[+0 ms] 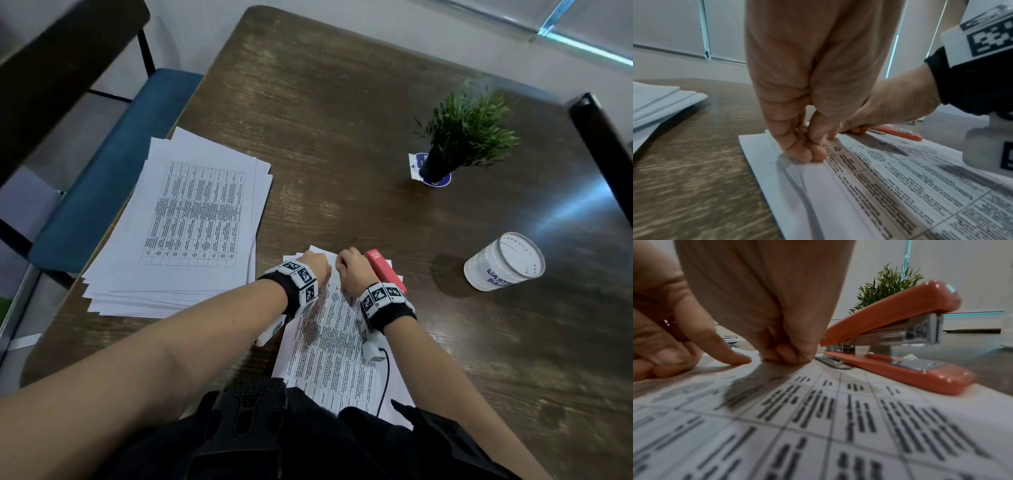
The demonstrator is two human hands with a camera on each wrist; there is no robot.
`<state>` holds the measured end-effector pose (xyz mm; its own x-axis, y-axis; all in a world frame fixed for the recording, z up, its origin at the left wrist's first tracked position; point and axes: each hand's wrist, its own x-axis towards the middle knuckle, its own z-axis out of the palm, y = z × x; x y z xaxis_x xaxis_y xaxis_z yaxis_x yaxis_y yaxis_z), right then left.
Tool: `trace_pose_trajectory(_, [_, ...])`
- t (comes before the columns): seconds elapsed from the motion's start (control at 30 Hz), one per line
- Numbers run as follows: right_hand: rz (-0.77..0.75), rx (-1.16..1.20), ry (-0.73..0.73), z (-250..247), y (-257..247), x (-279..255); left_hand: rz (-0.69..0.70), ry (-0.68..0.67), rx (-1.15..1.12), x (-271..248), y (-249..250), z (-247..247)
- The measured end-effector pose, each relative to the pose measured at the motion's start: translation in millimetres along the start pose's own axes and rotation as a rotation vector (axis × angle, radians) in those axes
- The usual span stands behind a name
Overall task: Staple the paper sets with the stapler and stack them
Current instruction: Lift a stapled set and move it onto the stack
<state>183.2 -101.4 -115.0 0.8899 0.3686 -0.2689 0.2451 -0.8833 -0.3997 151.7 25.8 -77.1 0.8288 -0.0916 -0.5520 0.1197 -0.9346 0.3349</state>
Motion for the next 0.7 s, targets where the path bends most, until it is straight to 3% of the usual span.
trace_pose_trajectory(0.23, [0.022, -0.105, 0.067, -2.2, -11.6, 1.4, -0.077, 0.037, -0.195, 8.0, -12.2, 6.5])
trace_pose_trajectory(0.43, [0.073, -0.229, -0.088, -13.3, -23.4, 2.2, -0.14, 0.027, -0.254, 7.8, -7.9, 3.8])
trace_pose_trajectory(0.7, [0.043, 0.049, -0.017, -10.5, -8.4, -7.0, -0.237, -0.009, -0.248, 7.8, 2.4, -0.6])
